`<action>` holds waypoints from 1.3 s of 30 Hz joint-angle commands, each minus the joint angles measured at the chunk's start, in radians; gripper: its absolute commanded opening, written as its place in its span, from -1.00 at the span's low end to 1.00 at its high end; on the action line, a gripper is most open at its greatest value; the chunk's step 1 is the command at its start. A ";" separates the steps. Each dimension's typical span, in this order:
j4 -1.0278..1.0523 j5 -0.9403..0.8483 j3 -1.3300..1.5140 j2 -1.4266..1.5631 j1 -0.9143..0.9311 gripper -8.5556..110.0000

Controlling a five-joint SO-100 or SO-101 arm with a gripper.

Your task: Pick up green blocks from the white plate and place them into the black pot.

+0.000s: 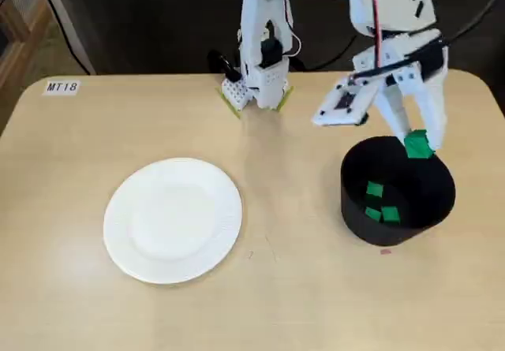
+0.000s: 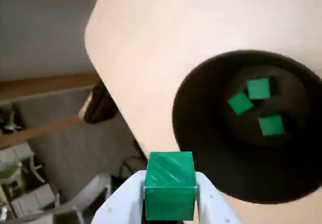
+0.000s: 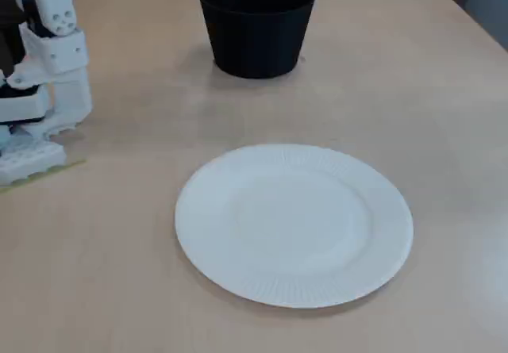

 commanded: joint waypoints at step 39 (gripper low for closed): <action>-0.005 0.008 -0.074 -0.008 0.110 -0.90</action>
